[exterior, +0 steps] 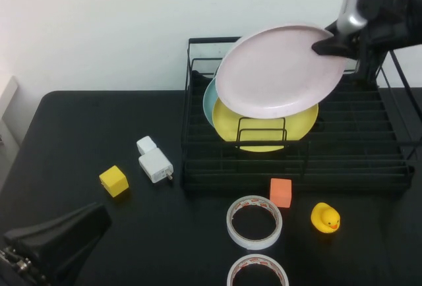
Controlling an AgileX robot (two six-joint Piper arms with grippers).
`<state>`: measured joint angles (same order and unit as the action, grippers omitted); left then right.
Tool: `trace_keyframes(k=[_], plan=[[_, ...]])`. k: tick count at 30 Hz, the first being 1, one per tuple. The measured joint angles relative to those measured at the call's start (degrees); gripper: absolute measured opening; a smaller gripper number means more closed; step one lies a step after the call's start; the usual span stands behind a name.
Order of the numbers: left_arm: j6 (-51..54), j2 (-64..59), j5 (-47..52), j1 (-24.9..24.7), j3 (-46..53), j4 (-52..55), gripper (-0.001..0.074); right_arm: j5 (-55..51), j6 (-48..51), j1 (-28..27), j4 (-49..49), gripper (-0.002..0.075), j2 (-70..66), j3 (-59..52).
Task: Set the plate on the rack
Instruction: Place the plate on the rack
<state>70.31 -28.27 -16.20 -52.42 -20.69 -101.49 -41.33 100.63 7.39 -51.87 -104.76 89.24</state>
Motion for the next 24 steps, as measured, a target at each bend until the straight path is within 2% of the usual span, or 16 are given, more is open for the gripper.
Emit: trace_keyframes(k=[10, 24], plan=[[-0.72, 0.0, 0.65, 0.0, 0.0, 0.36, -0.0001, 0.93, 0.0, 0.1, -0.45, 0.0097, -5.3, 0.09], [-0.96, 0.0, 0.65, 0.0, 0.0, 0.4, -0.0001, 3.54, 0.18, 0.14, -2.32, 0.0097, -6.08, 0.52]])
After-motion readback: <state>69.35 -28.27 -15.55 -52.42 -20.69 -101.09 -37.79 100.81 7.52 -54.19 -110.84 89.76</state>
